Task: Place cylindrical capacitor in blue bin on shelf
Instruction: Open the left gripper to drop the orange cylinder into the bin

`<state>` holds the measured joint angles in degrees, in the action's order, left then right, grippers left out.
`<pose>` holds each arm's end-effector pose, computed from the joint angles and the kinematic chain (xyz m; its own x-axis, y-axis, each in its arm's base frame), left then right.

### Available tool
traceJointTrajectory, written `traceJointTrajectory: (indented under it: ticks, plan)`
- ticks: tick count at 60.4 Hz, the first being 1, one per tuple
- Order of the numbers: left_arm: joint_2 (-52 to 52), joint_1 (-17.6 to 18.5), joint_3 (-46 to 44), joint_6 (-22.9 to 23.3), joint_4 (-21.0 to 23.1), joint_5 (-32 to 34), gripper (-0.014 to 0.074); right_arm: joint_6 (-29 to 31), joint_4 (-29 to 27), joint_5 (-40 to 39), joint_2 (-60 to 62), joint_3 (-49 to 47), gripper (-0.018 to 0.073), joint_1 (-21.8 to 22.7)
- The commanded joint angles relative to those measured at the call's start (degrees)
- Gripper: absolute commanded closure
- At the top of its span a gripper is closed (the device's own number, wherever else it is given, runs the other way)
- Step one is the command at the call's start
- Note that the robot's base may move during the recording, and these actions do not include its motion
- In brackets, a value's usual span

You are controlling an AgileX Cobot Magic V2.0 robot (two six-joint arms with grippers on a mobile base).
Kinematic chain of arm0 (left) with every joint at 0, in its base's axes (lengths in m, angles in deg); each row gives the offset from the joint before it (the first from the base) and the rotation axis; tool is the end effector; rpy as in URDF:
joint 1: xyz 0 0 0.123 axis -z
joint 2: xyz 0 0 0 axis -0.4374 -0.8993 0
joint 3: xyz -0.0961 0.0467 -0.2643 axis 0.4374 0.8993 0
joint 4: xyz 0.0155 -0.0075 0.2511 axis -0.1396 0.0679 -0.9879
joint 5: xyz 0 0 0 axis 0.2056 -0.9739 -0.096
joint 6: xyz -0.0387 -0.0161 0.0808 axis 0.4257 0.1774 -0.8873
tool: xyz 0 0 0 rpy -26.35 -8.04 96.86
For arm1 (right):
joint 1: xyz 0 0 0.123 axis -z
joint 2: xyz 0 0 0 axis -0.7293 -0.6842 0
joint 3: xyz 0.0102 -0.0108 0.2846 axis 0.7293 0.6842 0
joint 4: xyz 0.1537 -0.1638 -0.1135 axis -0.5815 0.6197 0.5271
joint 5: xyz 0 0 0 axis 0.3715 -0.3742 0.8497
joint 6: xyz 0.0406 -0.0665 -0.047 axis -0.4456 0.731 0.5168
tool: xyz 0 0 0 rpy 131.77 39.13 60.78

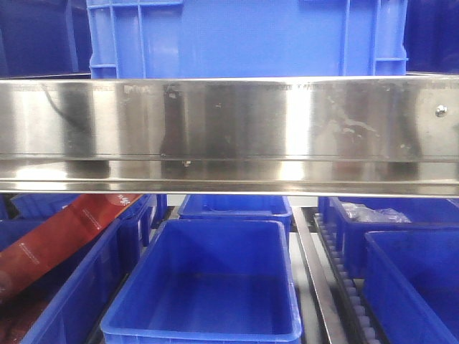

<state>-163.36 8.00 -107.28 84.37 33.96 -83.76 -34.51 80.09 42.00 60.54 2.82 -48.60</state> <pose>0.2743 -0.1784 0.4946 -0.3217 0.2741 -0.9063 0.5309 0.8448 0.0670 0.0654 0.0097 0.3962 -0.1023 0.0274 -0.9944 -0.1106 0.9931 0.0387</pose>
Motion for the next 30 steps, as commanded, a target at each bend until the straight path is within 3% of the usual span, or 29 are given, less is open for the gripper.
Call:
traceJointTrajectory:
  ticks: [1, 30]
  plan:
    - [5.62, -1.48, 4.03, 0.0, -0.07, -0.06, 0.0707, -0.04, -0.08, -0.44, 0.18, -0.18, 0.0721, -0.07]
    - [42.93, -9.62, 41.35, 0.6, -0.07, 5.82, 0.0707, 0.63, -0.08, -0.55, -1.07, -0.18, 0.0721, -0.07]
